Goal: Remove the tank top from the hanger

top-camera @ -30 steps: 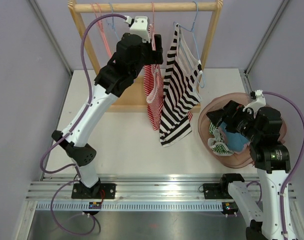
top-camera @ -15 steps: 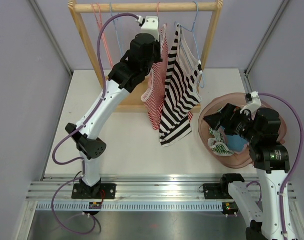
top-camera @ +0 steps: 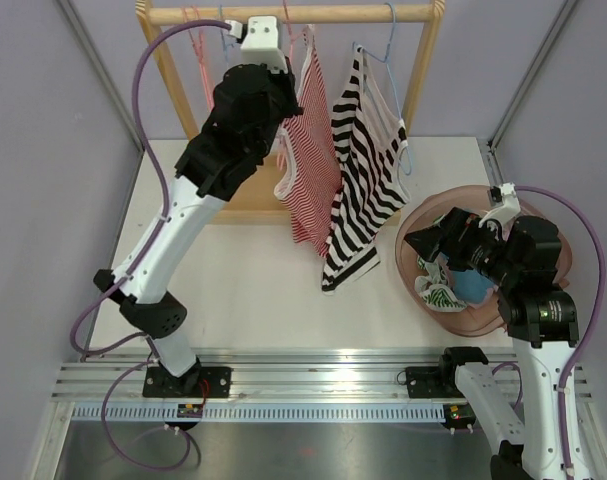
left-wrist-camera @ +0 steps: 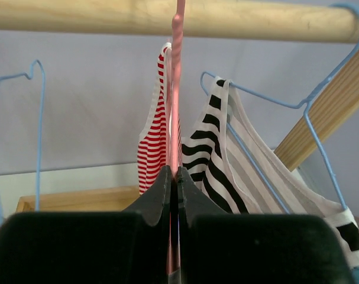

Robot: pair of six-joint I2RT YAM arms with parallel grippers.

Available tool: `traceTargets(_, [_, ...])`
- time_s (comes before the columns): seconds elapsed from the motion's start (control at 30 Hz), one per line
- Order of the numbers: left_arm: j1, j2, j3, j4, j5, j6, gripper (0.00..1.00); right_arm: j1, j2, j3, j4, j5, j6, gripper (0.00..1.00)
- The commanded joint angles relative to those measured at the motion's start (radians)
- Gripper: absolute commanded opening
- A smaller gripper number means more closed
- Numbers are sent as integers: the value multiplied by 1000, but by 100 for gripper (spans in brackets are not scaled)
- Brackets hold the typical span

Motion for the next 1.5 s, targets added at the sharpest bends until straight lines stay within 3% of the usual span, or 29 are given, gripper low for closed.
traceTargets(0.0, [-8, -132, -43, 126, -9, -6, 0, -1, -11, 21, 50, -61, -17, 100])
traceTargets(0.17, [-9, -336, -265, 105, 98, -64, 0, -2, -28, 26, 154, -175, 33, 100])
traceTargets(0.37, [-16, -581, -521, 60, 201, -93, 0, -1, -18, -33, 464, -509, 234, 99])
traceTargets(0.43, [-17, -712, -607, 73, 256, -101, 0, -1, -10, -72, 626, -537, 341, 99])
traceTargets(0.57, [-17, -934, -862, 165, 418, -133, 0, 20, 33, -89, 728, -540, 398, 99])
traceTargets(0.67, [-17, -1043, -979, 142, 532, -179, 0, 89, 59, -89, 730, -449, 374, 100])
traceTargets(0.83, [-17, -1216, -1176, 146, 671, -287, 0, 416, 186, -56, 677, -200, 233, 99])
traceTargets(1.03, [-17, -1327, -1280, 165, 693, -404, 0, 672, 336, -27, 739, 141, 99, 94])
traceTargets(1.23, [-17, -1336, -1289, 60, 658, -411, 0, 748, 449, 30, 737, 391, 46, 79])
traceTargets(1.47, [-17, -1314, -1289, 11, 618, -388, 0, 780, 510, 65, 748, 410, 26, 73])
